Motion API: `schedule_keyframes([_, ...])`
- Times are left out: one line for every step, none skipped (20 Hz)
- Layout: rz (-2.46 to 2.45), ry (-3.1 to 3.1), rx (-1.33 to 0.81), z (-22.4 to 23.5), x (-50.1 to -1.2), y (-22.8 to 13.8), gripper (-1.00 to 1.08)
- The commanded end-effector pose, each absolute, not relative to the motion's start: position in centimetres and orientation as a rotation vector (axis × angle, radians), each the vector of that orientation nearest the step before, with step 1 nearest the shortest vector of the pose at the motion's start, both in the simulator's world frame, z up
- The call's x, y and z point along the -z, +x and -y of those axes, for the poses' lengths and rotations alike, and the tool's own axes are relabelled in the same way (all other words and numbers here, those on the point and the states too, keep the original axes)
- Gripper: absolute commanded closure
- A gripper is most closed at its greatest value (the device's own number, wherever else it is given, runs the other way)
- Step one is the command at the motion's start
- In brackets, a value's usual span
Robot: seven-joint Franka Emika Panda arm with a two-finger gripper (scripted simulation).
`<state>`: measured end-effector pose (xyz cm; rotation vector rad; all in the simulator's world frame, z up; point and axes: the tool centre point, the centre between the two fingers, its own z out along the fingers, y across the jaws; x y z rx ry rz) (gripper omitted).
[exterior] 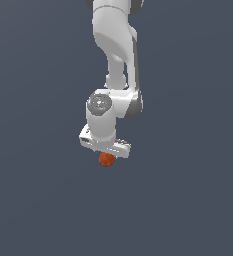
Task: Pick up the object and move it to a goal position.
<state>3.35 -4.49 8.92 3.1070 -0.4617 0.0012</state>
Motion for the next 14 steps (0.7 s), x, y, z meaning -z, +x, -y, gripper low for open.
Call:
schedule_keyframes([0.464, 3.107, 0.001, 4.5, -7.8, 3.3, -0.92])
schedule_keyframes([0.465, 3.107, 0.001, 4.5, -7.2, 3.3, -0.92])
schedule_keyframes([0.466, 3.106, 0.0, 4.5, -6.6, 3.3, -0.92])
schedule_keyframes([0.467, 3.106, 0.0, 4.5, -6.1, 3.2, -0.92])
schedule_keyframes([0.468, 3.106, 0.0, 4.5, -5.6, 3.2, -0.92])
schedule_keyframes([0.469, 3.106, 0.0, 4.5, -5.3, 3.2, -0.92])
schedule_keyframes([0.469, 3.106, 0.0, 4.5, -5.0, 3.3, -0.92])
schedule_keyframes([0.469, 3.106, 0.0, 4.5, -4.8, 3.3, -0.92])
schedule_keyframes([0.469, 3.106, 0.0, 4.5, -4.7, 3.3, -0.92])
schedule_keyframes([0.469, 3.106, 0.0, 4.5, -4.7, 3.4, -0.92])
schedule_keyframes([0.469, 3.106, 0.0, 4.5, -4.7, 3.4, -0.92])
schedule_keyframes([0.469, 3.106, 0.0, 4.5, -4.7, 3.4, 1.08])
schedule_keyframes([0.469, 3.106, 0.0, 4.5, -4.7, 3.4, 1.08])
schedule_keyframes([0.469, 3.106, 0.0, 4.5, -4.7, 3.4, 1.08])
